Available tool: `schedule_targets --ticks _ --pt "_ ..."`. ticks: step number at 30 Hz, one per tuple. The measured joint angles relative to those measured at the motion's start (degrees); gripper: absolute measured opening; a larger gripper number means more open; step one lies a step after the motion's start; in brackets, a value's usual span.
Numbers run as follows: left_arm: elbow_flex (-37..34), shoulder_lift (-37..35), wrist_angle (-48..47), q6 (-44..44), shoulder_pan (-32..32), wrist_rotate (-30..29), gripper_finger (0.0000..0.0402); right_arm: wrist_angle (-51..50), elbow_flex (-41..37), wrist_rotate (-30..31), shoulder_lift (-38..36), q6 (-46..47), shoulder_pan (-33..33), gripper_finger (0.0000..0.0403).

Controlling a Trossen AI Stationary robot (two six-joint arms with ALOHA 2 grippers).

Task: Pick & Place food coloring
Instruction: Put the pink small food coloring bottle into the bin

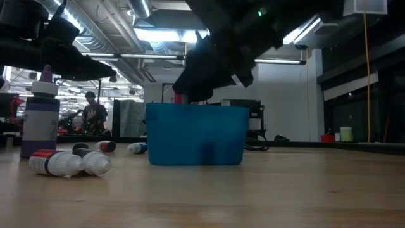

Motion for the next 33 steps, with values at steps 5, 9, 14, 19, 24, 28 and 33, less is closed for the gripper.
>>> schedule_targets --ticks 5,9,14,19,24,28,33 --pt "-0.01 0.00 0.00 0.00 0.00 0.00 0.0269 1.05 -1.66 -1.72 0.27 0.34 -0.06 0.0068" --pt "0.01 0.00 0.00 0.00 0.00 -0.01 0.0269 1.19 -1.64 -2.44 0.31 0.75 0.00 0.0073" --pt "0.01 0.00 0.00 0.00 0.00 0.00 0.0269 0.88 -1.64 -3.75 2.24 -0.21 -0.07 0.0069" --pt "0.01 0.00 0.00 0.00 0.00 0.00 0.0269 0.96 -1.64 -5.56 2.82 -1.46 -0.04 0.0072" --pt "0.01 0.00 0.00 0.00 0.00 0.00 0.0269 0.53 -1.64 -5.96 2.82 -2.95 -0.04 0.0073" --pt "0.01 0.00 0.00 0.00 0.00 0.00 0.0269 0.19 -1.23 -6.36 2.82 -4.70 0.01 0.0071" --pt "-0.01 0.00 0.00 0.00 0.00 0.00 0.0269 -3.43 1.11 -6.50 2.82 -10.77 0.46 0.0076"
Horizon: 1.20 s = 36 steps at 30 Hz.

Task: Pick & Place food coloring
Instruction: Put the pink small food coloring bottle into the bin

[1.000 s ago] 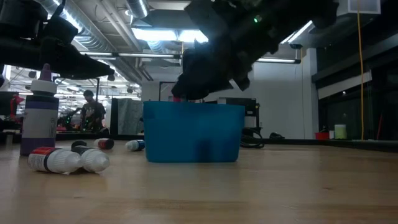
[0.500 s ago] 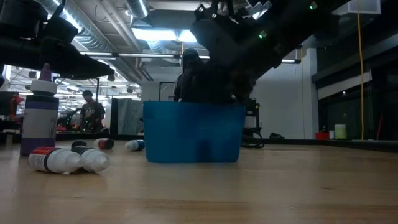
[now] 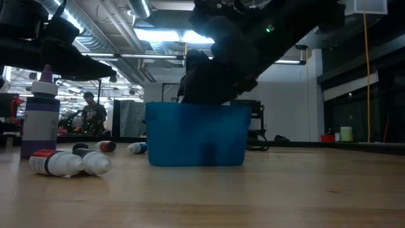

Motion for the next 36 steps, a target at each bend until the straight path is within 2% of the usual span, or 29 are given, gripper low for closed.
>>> schedule_targets --ticks 14,23,31,36 --pt "0.01 0.00 0.00 0.00 0.00 0.00 0.0269 -8.92 5.01 -7.92 0.00 -2.58 -1.27 0.0073" --pt "0.01 0.00 0.00 0.00 -0.02 0.00 0.0269 -10.92 5.03 -8.64 0.55 -0.51 -2.48 0.0084" --pt "0.02 0.01 -0.02 0.00 -0.02 0.00 0.0269 -10.65 5.03 -9.87 1.88 -1.02 -2.82 0.0075" --pt "0.02 0.02 0.00 0.00 -0.02 0.00 0.0269 -9.84 5.05 -9.85 1.88 -1.28 -2.82 0.0099"
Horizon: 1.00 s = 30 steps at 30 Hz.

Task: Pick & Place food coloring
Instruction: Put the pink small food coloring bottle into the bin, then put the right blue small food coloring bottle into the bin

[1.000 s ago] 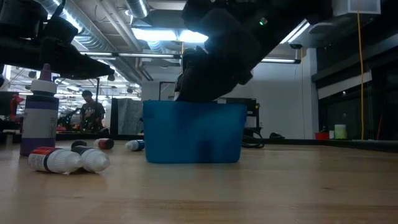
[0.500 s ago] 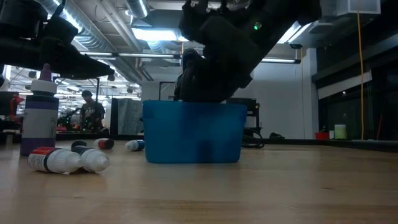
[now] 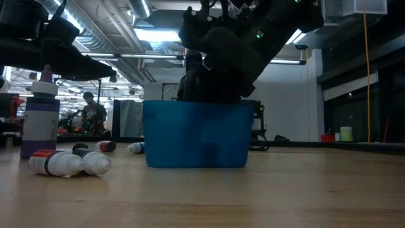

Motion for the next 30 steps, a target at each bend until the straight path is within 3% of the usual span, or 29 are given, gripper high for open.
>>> schedule_targets --ticks 13,30 --pt "-0.02 0.00 0.00 0.00 0.00 0.00 0.0269 0.59 -0.01 -1.09 -0.18 -0.92 -0.04 0.0141" --pt "-0.02 -0.02 -0.02 0.00 0.00 0.00 0.0269 4.11 -0.02 0.51 -7.37 -3.29 -2.73 0.0140"
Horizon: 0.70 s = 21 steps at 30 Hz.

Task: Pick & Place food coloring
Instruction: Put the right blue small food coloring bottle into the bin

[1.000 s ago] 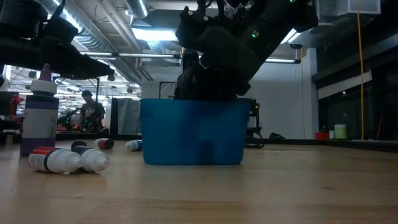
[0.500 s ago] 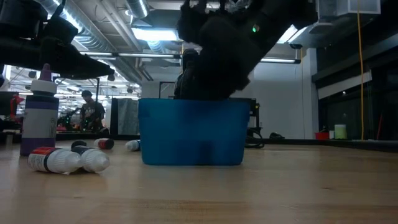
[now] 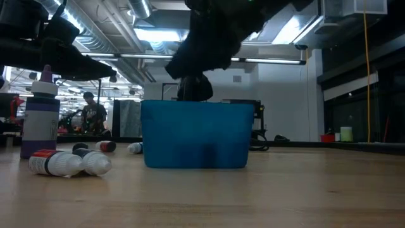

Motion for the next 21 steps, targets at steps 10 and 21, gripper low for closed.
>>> schedule_targets --ticks 10,21 --pt "0.02 0.01 0.02 0.00 0.00 0.00 0.0269 6.48 0.02 -7.81 -0.08 -14.19 -2.91 0.0140" --pt "0.02 0.00 0.02 0.00 0.00 0.00 0.0269 5.31 0.02 -7.02 -0.08 -30.97 -3.19 0.0144"
